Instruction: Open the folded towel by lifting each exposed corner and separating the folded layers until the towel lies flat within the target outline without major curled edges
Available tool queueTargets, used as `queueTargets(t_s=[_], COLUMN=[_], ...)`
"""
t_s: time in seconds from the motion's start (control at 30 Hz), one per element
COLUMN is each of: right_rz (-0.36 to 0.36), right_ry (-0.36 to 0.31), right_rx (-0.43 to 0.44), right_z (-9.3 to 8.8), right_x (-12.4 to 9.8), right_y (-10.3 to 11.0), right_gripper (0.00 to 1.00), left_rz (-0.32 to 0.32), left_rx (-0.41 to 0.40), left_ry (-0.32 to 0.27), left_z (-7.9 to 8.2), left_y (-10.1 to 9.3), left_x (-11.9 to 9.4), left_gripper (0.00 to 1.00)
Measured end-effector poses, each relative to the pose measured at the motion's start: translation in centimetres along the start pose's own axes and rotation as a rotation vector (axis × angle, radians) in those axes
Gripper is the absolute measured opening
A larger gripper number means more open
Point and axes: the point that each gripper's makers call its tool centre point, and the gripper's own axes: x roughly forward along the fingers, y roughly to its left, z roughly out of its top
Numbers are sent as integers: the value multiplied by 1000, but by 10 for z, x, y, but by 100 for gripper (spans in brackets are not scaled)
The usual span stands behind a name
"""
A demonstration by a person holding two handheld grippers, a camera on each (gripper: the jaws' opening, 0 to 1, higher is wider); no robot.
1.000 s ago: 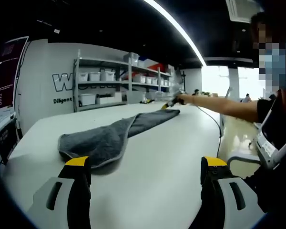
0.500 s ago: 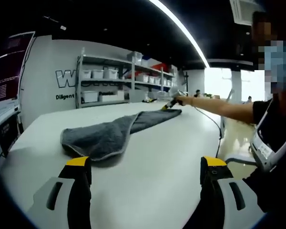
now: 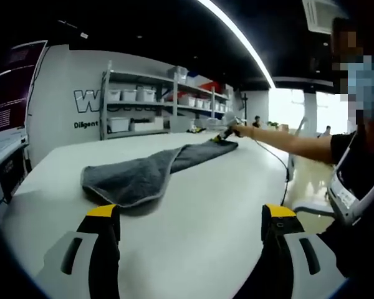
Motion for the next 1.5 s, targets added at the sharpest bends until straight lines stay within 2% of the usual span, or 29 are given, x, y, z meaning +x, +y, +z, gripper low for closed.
queueTargets(t_s=[0.1, 0.17, 0.27, 0.43, 0.7, 1.0, 1.2, 1.5], right_rz=[1, 7, 10, 22, 62, 126, 143, 227], right_ry=[-26, -40, -60, -97, -137, -162, -155, -138], right_rx=[-8, -9, -31, -84, -154, -222, -226, -193], right_z=[9, 12, 23, 30, 20, 9, -2, -24], right_x=[-3, -5, -12, -22, -50, -67, -66, -66], right_y=[-2, 0, 2, 8, 39, 70, 74, 100], right_gripper=[3, 3, 3, 2, 2, 1, 1, 2], left_rz=[-5, -21, -18, -17, -26, -36, -60, -79], left_rx=[-40, -37, -30, -30, -21, -5, -3, 25], left_ry=[-42, -52, -41, -31, -17, -32, -42, -20], left_z=[8, 11, 10, 9, 12, 20, 23, 20], left_y=[-1, -5, -8, -8, -9, -12, -18, -30], left_x=[-1, 0, 0, 0, 0, 1, 3, 8], left_gripper=[92, 92, 92, 93, 93, 93, 93, 93])
